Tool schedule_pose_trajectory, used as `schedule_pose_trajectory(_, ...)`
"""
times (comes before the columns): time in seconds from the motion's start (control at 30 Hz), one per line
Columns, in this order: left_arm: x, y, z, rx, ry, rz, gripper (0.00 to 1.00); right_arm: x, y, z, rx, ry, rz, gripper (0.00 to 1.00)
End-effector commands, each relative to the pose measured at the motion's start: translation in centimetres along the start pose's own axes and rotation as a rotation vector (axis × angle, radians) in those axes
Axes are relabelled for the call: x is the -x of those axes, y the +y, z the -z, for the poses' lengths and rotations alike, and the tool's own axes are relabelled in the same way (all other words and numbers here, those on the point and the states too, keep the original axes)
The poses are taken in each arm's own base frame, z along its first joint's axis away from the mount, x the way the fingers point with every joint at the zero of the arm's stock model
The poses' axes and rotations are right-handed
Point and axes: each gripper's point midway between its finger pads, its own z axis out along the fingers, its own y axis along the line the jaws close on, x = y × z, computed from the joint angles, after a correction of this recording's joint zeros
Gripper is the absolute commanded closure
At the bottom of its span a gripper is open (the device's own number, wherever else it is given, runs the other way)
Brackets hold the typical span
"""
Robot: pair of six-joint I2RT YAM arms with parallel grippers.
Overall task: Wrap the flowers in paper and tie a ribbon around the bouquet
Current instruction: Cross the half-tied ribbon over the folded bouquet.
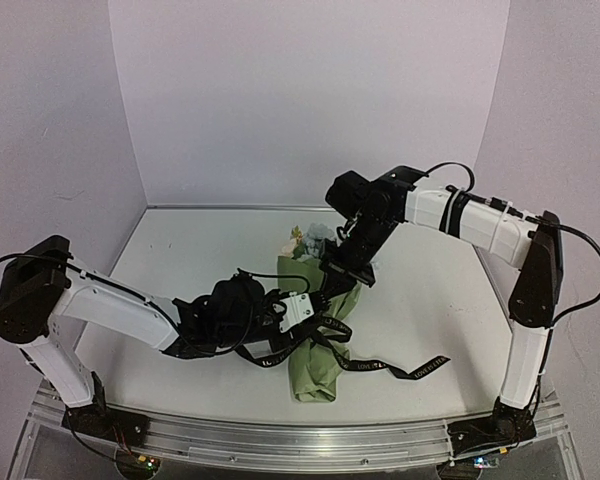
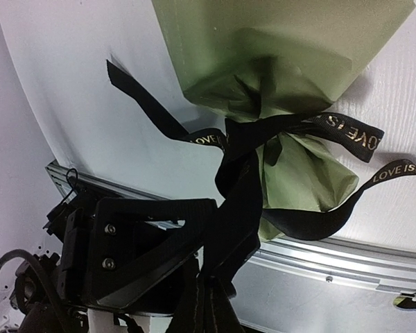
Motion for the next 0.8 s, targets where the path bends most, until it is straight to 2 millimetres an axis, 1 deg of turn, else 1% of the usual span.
schedule_pose_trajectory(0.0,3.6,2.0,0.1,0.070,-0.099,0.023,0.64,-0.7,-0.2,0.0,-0.012,0.013,-0.040,1.00)
schedule_pose_trajectory(0.17,3.6,1.7,0.3,0.057,-0.097,0.015,0.69,-0.6,-0.5,-0.4,-0.021,0.018,-0.048,1.00)
schedule_pose_trajectory(0.3,3.5,1.6,0.5,0.052,-0.099,0.008,0.78,-0.6,-0.5,-0.5,-0.023,0.022,-0.045,1.00)
schedule_pose_trajectory(0.37,3.6,1.7,0.6,0.054,-0.103,0.011,0.82,-0.7,-0.6,-0.5,-0.027,0.022,-0.035,0.96)
schedule_pose_trajectory(0.4,3.7,1.7,0.6,0.055,-0.104,0.014,0.84,-0.7,-0.8,-0.4,-0.031,0.018,-0.024,0.93)
schedule_pose_trajectory(0.5,3.3,1.7,0.7,0.060,-0.098,0.029,0.95,-0.9,-1.7,0.2,-0.052,-0.014,0.050,0.80)
schedule_pose_trajectory(0.57,2.9,1.8,0.8,0.069,-0.099,0.053,0.99,-1.1,-2.5,0.9,-0.069,-0.043,0.119,0.70)
schedule_pose_trajectory(0.6,2.7,1.8,0.9,0.076,-0.100,0.066,1.00,-1.2,-3.0,1.3,-0.082,-0.062,0.161,0.65)
schedule_pose_trajectory(0.67,2.4,2.0,1.2,0.088,-0.108,0.103,1.00,-1.5,-3.6,2.4,-0.091,-0.103,0.247,0.59)
schedule_pose_trajectory(0.77,1.9,2.2,1.3,0.099,-0.105,0.158,1.00,-1.3,-5.3,3.3,-0.119,-0.189,0.354,0.49)
